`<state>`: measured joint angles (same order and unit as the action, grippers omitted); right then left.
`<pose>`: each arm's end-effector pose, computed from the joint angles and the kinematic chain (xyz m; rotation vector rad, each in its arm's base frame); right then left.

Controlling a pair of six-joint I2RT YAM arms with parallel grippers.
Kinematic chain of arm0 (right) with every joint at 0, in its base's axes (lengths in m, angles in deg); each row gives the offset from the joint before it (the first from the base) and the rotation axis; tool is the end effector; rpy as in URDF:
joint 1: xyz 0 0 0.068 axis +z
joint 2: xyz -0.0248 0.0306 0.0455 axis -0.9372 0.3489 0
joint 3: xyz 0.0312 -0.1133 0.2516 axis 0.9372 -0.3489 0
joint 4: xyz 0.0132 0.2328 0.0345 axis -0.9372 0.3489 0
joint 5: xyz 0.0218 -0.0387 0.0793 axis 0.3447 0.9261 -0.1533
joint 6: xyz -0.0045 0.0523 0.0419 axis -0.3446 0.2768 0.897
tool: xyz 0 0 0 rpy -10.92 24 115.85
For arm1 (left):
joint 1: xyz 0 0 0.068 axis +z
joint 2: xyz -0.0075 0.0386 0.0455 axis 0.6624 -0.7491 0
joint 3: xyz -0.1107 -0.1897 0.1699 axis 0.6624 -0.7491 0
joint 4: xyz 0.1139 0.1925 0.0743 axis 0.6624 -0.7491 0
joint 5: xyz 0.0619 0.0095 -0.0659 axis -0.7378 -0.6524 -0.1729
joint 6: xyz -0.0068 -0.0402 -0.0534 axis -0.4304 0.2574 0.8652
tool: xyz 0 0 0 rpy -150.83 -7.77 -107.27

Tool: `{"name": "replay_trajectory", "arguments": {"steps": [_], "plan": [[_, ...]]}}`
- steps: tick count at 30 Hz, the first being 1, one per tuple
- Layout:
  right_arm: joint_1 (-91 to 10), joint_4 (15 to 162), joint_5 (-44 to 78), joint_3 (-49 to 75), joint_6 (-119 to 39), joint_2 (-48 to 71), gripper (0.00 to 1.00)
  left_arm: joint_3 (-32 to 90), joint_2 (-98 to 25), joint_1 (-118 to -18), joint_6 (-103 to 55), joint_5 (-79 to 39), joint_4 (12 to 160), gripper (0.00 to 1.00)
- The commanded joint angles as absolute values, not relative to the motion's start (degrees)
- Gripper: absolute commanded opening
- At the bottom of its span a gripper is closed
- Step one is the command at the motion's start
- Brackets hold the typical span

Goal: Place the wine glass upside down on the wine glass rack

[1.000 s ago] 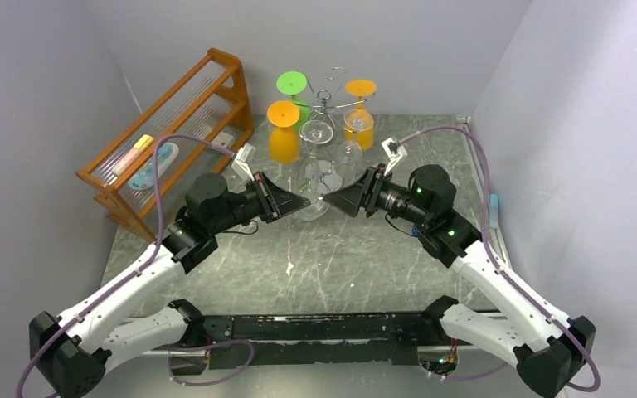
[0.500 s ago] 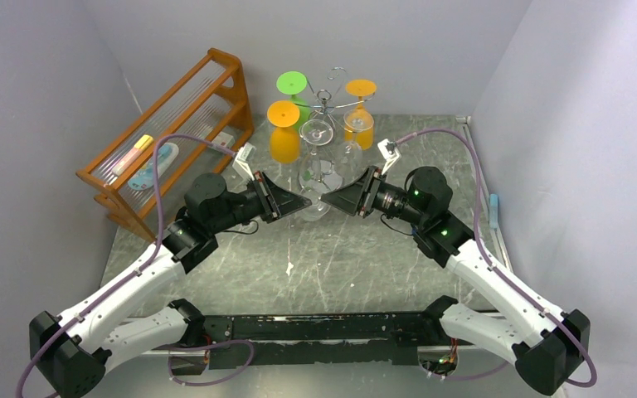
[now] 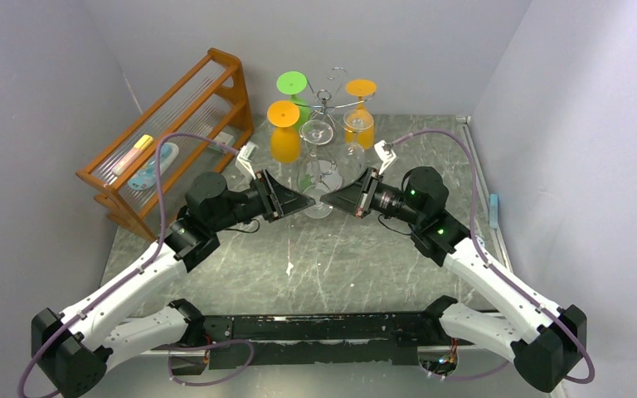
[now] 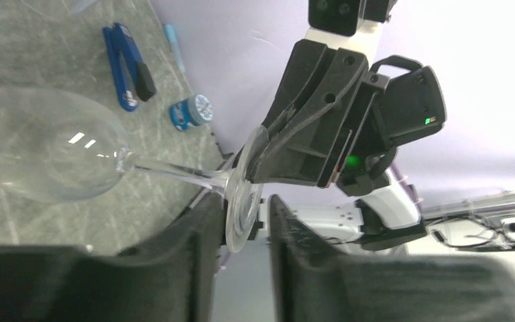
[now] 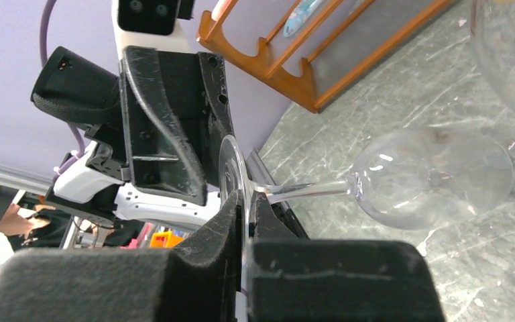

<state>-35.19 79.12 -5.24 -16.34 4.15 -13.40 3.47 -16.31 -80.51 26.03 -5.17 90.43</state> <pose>0.1611 0.1429 0.3574 -0.2094 1.8108 1.5228 0.1533 -0.1517 0.3550 -0.0064 1.8958 -1.6186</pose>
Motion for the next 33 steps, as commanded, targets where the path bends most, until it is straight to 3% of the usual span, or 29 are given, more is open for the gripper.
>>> {"name": "replay_trajectory", "arguments": {"steps": [1, 6, 11, 15, 25, 33], "plan": [[-35.2, 82.2, -0.6, -15.9, 2.4, -15.1, 0.00, 5.2, -15.1, -80.2, 23.5, -7.8, 87.6, 0.43], [-35.2, 92.4, 5.4, -13.8, -1.8, -16.8, 0.00, 7.2, -14.0, -80.2, 19.6, -14.6, 77.7, 0.71], [-35.2, 105.7, 18.4, -11.2, -7.2, -18.5, 0.00, 8.2, -11.8, -80.2, 15.2, -21.7, 71.7, 0.87], [-35.3, 113.1, 33.5, -10.3, -10.3, -20.5, 0.00, 8.6, -9.2, -80.2, 12.5, -24.8, 70.5, 0.91], [-35.5, 114.4, 56.1, -4.1, -10.3, -20.7, 0.00, 12.3, -6.7, -80.2, 7.4, -31.4, 65.2, 0.91], [-38.0, 97.6, 64.8, 0.3, -15.6, -14.9, 0.00, 12.8, -4.5, -80.2, 5.1, -33.4, 63.9, 0.91]]}}
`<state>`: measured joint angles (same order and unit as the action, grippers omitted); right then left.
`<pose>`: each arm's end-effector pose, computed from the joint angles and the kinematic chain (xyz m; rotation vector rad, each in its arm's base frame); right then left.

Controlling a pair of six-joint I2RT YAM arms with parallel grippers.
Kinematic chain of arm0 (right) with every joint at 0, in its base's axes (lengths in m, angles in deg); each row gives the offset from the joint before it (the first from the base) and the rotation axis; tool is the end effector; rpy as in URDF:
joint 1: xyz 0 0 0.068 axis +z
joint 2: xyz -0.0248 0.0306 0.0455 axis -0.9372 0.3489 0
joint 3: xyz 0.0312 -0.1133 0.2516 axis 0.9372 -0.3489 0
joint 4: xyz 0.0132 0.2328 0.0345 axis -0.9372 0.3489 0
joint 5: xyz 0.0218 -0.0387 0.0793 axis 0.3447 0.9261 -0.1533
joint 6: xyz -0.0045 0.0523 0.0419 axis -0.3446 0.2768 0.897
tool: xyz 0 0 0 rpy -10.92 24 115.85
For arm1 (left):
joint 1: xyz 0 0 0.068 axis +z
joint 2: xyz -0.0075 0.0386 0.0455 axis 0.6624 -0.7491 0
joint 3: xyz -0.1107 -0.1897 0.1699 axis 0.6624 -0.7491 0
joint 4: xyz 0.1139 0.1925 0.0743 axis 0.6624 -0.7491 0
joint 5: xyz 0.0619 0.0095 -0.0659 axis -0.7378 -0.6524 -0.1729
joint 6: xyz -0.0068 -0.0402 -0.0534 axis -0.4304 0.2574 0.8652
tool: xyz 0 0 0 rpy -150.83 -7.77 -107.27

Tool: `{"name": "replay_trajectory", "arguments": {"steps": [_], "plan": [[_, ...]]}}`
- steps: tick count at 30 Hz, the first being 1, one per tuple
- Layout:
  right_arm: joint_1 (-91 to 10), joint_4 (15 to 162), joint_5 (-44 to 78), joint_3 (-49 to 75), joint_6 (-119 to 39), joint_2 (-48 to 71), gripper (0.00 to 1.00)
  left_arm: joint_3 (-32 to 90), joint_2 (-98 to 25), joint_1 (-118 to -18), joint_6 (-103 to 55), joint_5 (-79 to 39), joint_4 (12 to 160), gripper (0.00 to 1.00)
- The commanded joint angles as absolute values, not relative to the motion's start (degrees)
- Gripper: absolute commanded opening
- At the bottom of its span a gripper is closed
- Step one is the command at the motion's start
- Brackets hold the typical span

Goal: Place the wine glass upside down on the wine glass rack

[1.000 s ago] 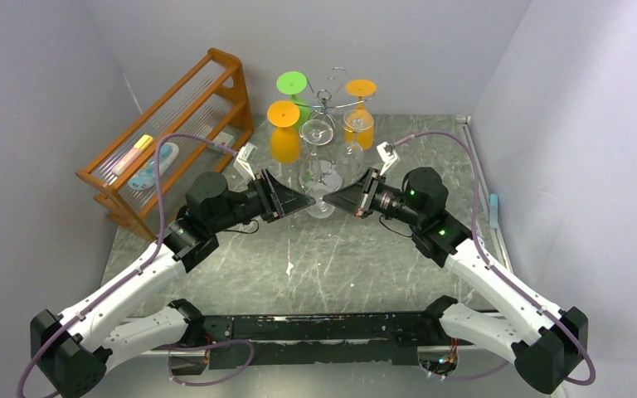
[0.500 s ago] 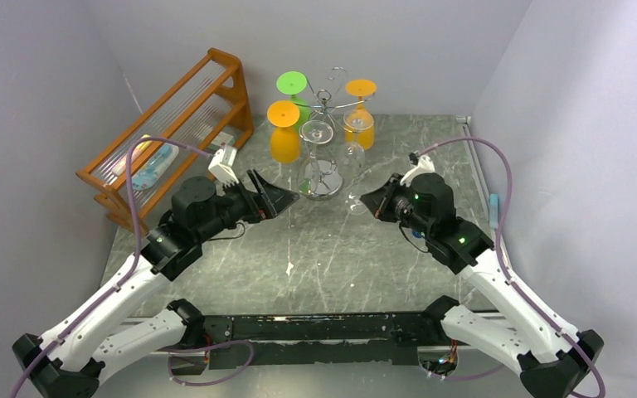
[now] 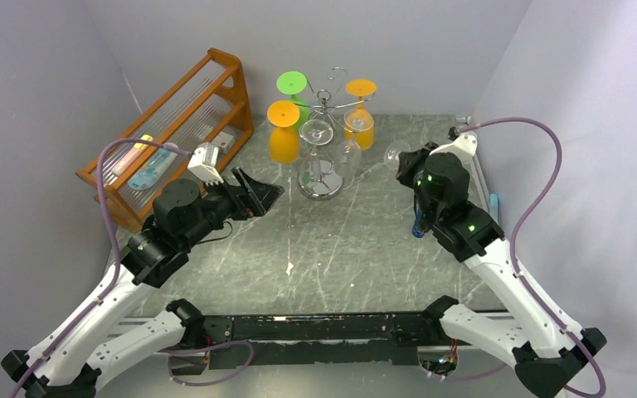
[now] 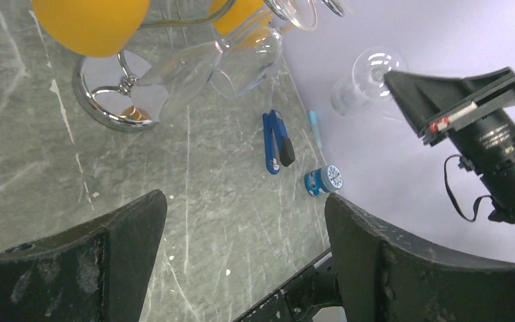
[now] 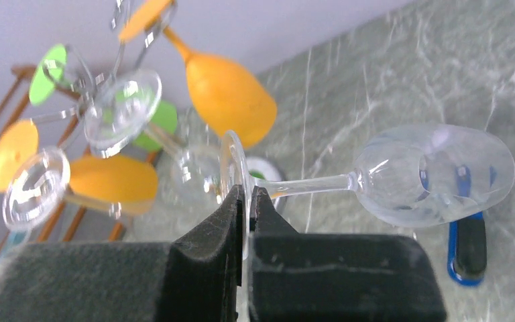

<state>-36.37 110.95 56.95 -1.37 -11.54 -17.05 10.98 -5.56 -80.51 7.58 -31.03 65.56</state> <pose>0.1629 0.0726 0.3905 0.4219 1.7414 0.3490 0.1255 -0.0987 0.3768 -0.1040 1.8375 -1.0043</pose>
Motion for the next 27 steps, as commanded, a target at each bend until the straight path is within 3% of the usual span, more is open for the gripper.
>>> {"name": "replay_trajectory", "arguments": {"steps": [1, 8, 27], "plan": [[-38.9, 94.3, 64.2, 0.5, -16.5, -14.1, 0.00, 12.7, -4.3, -80.2, 5.1, -33.2, 64.0, 0.91], [-48.2, 79.8, 49.9, 8.6, -16.2, -2.9, 0.00, 12.0, -4.1, -80.2, 5.2, -32.3, 64.2, 0.90], [-52.8, 74.4, 14.8, 44.7, -4.7, 33.2, 0.00, 12.4, -5.1, -80.2, 3.8, -32.1, 64.3, 0.89]]}}
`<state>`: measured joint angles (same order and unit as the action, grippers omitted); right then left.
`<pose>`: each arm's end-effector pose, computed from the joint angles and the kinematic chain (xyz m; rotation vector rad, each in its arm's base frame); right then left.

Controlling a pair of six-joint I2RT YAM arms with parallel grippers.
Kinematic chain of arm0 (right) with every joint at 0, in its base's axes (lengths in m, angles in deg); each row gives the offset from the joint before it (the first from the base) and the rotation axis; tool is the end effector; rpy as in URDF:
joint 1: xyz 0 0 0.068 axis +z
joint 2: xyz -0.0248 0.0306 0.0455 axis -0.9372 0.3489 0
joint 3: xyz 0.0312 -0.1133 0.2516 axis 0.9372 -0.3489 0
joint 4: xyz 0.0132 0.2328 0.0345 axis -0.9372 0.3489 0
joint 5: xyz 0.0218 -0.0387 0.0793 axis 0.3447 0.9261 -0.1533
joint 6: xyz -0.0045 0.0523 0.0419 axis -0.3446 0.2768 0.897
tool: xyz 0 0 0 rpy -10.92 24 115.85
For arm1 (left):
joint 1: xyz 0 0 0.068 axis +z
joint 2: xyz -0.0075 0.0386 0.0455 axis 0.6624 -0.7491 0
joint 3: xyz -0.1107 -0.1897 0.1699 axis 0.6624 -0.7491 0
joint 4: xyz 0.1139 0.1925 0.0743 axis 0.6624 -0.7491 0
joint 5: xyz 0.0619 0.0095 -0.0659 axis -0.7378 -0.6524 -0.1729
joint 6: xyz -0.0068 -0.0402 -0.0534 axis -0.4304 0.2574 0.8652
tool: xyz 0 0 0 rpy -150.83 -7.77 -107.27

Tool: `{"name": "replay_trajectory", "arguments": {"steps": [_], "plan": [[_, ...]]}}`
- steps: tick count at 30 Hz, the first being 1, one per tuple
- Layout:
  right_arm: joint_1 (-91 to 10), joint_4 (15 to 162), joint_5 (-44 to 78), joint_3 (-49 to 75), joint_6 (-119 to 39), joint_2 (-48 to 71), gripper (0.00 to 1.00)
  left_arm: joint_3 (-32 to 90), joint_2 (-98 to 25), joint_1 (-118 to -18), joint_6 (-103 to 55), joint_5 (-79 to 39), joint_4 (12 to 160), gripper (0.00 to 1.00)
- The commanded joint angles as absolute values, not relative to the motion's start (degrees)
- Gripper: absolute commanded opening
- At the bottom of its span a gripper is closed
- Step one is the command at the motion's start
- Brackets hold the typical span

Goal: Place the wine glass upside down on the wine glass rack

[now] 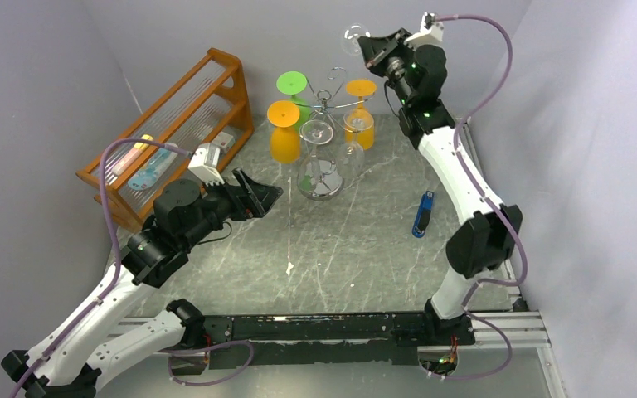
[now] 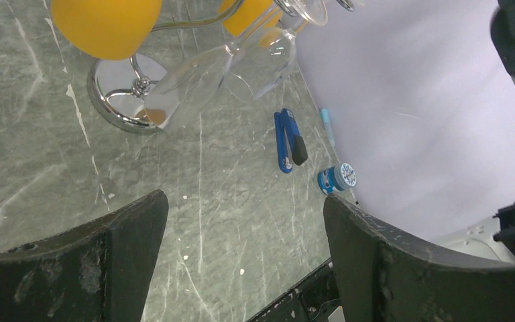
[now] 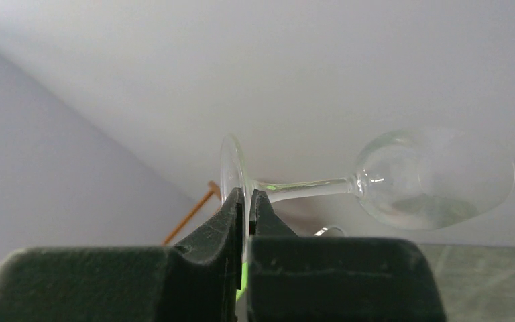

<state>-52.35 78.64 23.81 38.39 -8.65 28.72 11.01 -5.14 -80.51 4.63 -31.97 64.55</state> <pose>0.3778 0.1182 0.4784 0.2386 1.3854 0.8185 0.1242 -0.0966 0.3758 -0.0690 1.8374 -0.9503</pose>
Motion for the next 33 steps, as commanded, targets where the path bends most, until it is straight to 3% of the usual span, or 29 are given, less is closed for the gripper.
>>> {"name": "replay_trajectory", "arguments": {"steps": [1, 17, 33], "plan": [[-52.8, 74.2, 13.5, 46.1, -3.7, 34.8, 0.00, 12.3, -5.1, -80.2, 3.8, -32.1, 64.3, 0.89], [-49.7, 76.2, 1.4, 58.4, -0.1, 48.3, 0.00, 12.1, -5.3, -80.2, 3.8, -31.9, 64.1, 0.89], [-48.9, 84.9, 7.7, 50.2, 6.2, 41.2, 0.00, 12.3, -5.1, -80.2, 4.5, -31.9, 63.9, 0.88]]}}
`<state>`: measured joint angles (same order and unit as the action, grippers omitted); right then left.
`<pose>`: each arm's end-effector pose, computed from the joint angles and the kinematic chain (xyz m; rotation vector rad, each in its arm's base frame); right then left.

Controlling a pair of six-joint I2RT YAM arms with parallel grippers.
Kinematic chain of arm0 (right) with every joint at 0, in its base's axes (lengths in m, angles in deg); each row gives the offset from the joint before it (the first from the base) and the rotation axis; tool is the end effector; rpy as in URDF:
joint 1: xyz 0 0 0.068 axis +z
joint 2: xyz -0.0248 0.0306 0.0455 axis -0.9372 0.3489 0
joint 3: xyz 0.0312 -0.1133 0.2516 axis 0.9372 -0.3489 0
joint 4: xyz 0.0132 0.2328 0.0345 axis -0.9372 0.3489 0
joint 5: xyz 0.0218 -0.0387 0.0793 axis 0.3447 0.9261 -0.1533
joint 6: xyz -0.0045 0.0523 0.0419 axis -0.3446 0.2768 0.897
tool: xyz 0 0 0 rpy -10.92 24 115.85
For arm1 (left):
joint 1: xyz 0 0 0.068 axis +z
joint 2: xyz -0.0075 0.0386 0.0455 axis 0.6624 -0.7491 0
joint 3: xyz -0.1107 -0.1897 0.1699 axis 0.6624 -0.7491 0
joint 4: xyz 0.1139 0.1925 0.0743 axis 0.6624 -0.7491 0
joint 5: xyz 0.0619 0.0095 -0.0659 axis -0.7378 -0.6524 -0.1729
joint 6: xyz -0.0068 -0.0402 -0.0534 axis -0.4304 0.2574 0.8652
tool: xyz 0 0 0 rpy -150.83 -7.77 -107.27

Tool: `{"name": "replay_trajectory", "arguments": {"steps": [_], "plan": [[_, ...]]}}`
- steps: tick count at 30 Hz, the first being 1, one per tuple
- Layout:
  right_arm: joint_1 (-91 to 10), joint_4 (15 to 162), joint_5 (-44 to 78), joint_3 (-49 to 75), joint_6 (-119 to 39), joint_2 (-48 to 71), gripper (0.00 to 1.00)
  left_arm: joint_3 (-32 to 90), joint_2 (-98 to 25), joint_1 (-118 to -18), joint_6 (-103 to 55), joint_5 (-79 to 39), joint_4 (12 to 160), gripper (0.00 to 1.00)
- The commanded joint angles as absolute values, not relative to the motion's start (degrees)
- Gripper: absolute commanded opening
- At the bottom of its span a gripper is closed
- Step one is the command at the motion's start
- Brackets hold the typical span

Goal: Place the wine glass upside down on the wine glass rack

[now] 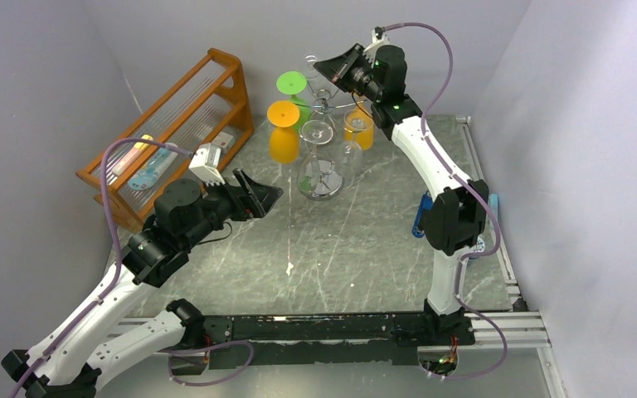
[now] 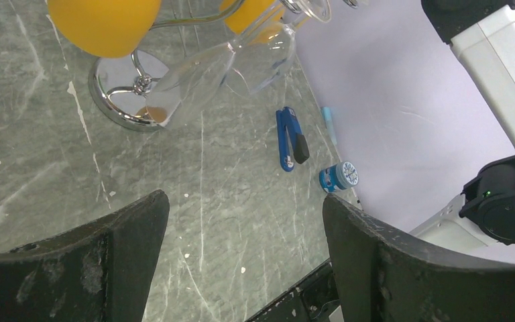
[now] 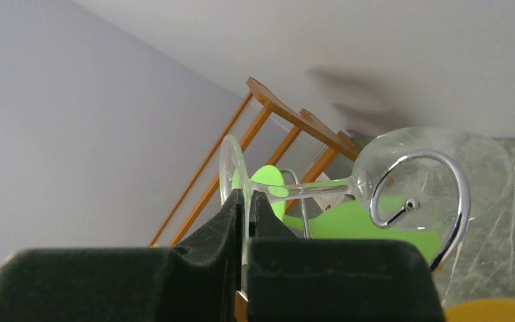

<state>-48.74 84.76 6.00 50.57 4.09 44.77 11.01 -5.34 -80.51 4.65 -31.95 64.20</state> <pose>0.4353 0.1842 0.4209 0.1510 1.6640 1.2222 0.1248 -0.0971 0.3745 -0.0690 1.8472 -0.9462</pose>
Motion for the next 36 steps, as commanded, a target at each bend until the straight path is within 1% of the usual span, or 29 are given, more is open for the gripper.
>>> {"name": "replay_trajectory", "arguments": {"steps": [1, 12, 18, 24, 33, 36], "plan": [[-48.8, 85.3, 7.9, 50.3, 6.3, 41.1, 0.00, 12.3, -4.9, -80.2, 4.5, -32.0, 63.8, 0.88], [-48.4, 91.4, 10.0, 48.6, 8.5, 37.7, 0.00, 12.7, -4.0, -80.2, 4.9, -32.1, 62.9, 0.88], [-48.3, 95.0, 12.9, 48.9, 7.3, 37.0, 0.00, 12.9, -3.2, -80.2, 5.0, -32.3, 62.4, 0.87], [-48.3, 94.5, 17.2, 45.5, 6.6, 33.6, 0.00, 12.8, -2.8, -80.2, 5.0, -32.3, 62.3, 0.87], [-48.4, 96.6, 24.0, 46.6, 4.1, 33.5, 0.00, 12.9, -2.8, -80.2, 4.9, -32.5, 62.0, 0.88], [-48.4, 95.3, 25.3, 45.4, 4.2, 33.0, 0.00, 13.0, -2.8, -80.2, 4.8, -32.6, 62.0, 0.88]]}}
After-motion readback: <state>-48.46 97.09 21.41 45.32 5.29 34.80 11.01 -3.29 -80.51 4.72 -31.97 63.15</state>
